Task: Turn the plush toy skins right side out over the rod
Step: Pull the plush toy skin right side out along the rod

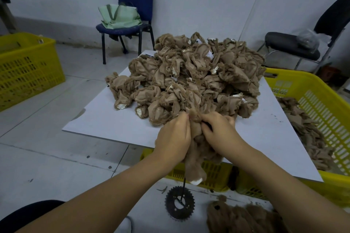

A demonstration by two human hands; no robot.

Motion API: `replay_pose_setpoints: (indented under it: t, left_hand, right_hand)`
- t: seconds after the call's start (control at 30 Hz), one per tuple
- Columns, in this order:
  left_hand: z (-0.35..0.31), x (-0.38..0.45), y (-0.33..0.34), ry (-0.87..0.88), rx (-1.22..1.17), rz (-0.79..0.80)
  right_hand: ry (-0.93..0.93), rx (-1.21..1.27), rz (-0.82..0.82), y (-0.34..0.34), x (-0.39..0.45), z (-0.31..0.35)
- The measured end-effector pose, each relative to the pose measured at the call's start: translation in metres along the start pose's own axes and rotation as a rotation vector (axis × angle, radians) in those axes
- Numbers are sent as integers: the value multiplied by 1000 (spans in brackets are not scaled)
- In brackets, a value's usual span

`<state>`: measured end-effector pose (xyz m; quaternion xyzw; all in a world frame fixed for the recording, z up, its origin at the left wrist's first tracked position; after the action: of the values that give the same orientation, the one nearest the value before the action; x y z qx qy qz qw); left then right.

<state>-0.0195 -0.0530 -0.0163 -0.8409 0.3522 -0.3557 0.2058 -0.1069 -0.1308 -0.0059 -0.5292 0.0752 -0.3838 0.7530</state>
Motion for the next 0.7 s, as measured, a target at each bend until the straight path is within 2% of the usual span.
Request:
replay_pose_setpoints:
  t: [0.1, 0.23, 0.37, 0.53, 0.7]
  left_hand:
    - [-7, -2, -4, 17, -91, -8]
    - [-21, 0, -10, 110, -107, -40]
    - [-13, 7, -16, -28, -344, -135]
    - [-1, 10, 1, -152, -445, -36]
    - [5, 8, 3, -154, -406, -4]
  right_hand:
    - [-13, -18, -41, -3, 0, 2]
    - [-48, -20, -188, -30, 1, 12]
    - [-104, -14, -296, -52, 2, 27]
    - [-45, 27, -186, -32, 3, 17]
    - [-6, 179, -82, -18, 2, 14]
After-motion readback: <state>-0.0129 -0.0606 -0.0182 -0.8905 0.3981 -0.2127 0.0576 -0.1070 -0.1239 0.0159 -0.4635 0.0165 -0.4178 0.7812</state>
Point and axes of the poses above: each hand's wrist, its own x-axis towards the middle knuckle, its own y-axis out of the palm, z = x × y, the point moved 10 cm from there along x, towards the middle knuckle, and after that the axes turned 6 degrees about -z, right-handed, at the moved point
